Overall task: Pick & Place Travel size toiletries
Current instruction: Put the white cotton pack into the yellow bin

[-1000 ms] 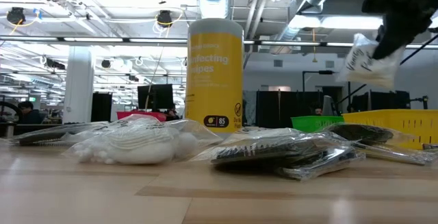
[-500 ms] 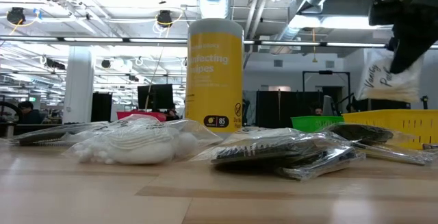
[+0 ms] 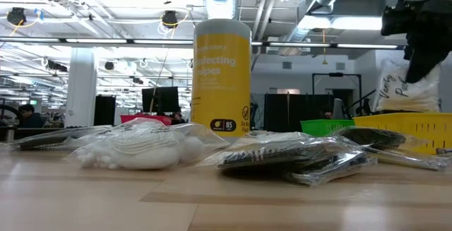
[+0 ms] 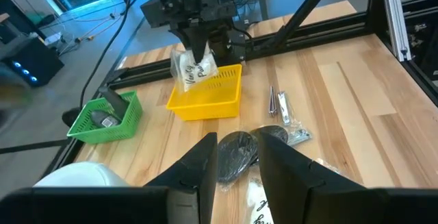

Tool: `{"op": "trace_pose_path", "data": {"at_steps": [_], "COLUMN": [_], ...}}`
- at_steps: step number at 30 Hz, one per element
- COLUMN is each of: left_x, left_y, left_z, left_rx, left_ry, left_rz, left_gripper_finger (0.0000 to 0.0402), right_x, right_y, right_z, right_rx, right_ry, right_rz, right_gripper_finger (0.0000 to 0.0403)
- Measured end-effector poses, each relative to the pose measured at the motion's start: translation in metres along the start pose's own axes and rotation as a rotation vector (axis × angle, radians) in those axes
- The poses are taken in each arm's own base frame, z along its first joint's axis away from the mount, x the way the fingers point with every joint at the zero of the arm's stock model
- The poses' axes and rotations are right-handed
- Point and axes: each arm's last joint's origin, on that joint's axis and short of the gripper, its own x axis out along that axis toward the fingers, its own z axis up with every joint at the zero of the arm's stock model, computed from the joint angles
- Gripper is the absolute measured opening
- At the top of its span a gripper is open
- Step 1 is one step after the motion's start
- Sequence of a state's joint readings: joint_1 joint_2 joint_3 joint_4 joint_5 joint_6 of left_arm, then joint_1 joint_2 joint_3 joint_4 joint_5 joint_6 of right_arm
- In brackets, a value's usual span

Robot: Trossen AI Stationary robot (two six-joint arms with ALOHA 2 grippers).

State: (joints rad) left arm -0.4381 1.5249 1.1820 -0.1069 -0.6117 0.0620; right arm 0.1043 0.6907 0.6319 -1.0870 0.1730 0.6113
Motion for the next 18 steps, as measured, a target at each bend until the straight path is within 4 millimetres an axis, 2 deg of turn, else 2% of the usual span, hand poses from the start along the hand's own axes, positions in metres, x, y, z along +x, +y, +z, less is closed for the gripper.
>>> {"op": "trace_pose_path", "data": {"at_steps": [12,18], "left_x": [0.0,0.0], "left_y": [-0.001,-0.001], "left_z": [-0.001,-0.002], "left_rx": [0.005,0.011], "left_ry": [0.006,0.015], "left_rz": [-0.036,-0.044], "left_gripper_finger": [0.0097,0.0097], "right_x": [0.021,0.022], "right_y": [0.011,0.013], "right_z": [0.009,0.012], "right_rx": [-0.027,-0.026], "right_ry": [0.099,0.077], "right_rz": [-0.071,-0.064], "right_gripper_finger": [0.0018,0.0037]}}
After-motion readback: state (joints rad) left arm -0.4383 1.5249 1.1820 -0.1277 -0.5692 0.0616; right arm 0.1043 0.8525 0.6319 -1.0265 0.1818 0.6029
